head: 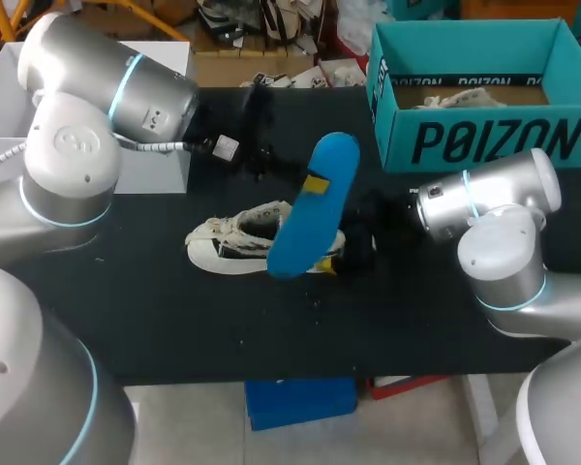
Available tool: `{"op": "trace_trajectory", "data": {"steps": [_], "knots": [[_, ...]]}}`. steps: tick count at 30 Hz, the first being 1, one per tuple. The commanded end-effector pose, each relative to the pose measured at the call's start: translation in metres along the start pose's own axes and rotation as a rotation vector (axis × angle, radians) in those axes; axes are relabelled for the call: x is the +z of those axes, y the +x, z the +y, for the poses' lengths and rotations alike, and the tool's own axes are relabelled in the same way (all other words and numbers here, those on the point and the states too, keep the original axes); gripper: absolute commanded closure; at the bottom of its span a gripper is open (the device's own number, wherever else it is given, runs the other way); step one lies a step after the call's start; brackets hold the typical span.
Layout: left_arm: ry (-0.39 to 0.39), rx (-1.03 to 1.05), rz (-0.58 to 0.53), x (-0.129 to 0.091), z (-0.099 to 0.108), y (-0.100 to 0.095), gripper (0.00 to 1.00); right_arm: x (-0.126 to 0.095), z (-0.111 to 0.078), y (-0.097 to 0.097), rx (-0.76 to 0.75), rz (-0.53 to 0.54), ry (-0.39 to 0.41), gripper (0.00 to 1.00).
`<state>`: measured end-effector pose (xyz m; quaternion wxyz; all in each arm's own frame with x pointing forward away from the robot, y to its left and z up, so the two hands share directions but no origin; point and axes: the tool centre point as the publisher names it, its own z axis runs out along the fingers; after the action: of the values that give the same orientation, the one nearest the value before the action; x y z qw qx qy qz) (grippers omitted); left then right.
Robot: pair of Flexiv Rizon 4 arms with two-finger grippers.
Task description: Take the shoe out of the shoebox, open the shoe tongue, remove and reinsert the insole, then place the shoe into the shoebox
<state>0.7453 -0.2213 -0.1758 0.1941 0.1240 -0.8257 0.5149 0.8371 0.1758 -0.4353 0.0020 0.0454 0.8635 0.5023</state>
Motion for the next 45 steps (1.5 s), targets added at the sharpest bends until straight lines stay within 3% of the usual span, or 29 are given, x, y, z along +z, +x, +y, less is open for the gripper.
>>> {"op": "trace_trajectory", "data": {"steps": [1, 12, 20, 33, 45], "knots": [[0.101, -0.101, 0.024, -0.008, -0.007, 0.013, 1.00, 0.000, -0.003, 0.002, 0.000, 0.000, 0.001, 1.00], [0.263, -0.091, 0.080, -0.032, -0.069, 0.049, 1.00, 0.000, -0.003, 0.002, 0.000, 0.000, 0.001, 1.00], [0.281, -0.049, 0.110, -0.047, -0.103, 0.070, 1.00, 0.000, -0.003, 0.002, 0.000, 0.000, 0.001, 1.00], [0.325, 0.021, 0.145, -0.066, -0.136, 0.100, 1.00, 0.000, -0.003, 0.002, 0.000, 0.000, 0.001, 1.00], [0.373, 0.048, 0.181, -0.072, -0.148, 0.116, 1.00, 0.000, -0.003, 0.002, 0.000, 0.000, 0.001, 1.00]]}}
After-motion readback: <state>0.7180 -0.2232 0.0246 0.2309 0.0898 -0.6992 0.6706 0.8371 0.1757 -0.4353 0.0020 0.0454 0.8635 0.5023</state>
